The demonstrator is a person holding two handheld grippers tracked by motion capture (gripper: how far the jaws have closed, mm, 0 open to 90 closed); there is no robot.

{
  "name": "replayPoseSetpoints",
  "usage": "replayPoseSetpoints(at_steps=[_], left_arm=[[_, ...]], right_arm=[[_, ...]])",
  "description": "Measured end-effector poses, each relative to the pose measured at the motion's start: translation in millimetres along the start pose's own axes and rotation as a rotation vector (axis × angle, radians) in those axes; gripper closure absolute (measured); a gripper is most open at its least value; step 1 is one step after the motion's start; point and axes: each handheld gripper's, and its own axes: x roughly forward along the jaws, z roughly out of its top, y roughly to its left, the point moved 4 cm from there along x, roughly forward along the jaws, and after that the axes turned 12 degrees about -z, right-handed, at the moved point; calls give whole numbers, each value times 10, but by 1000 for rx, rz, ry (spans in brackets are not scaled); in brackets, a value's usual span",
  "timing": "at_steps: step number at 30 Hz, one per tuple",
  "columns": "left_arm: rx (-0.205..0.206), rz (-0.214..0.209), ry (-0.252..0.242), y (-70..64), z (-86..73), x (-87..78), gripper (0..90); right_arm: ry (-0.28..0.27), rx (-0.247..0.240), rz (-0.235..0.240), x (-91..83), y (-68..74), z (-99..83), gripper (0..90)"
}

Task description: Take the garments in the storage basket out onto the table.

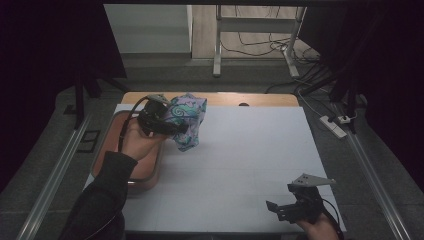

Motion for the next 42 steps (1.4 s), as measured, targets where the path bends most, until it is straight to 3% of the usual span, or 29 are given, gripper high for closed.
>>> replayPoseSetpoints(at_steps=[11, 19, 31, 38, 42], left_arm=[[51, -70, 50, -226, 57, 363, 446], [20, -170, 54, -317, 51, 620, 441], [53, -154, 116, -385, -56, 1034, 426], [63, -119, 189, -306, -208, 1307, 409], [94, -88, 221, -264, -298, 1458, 390]], right_arm=[[1, 0, 1, 1, -1, -1, 7], [2, 0, 2, 0, -1, -2, 8], [3, -1, 4, 0, -1, -3, 8], [4, -1, 5, 0, -2, -3, 8], [2, 2, 6, 1, -3, -3, 8]])
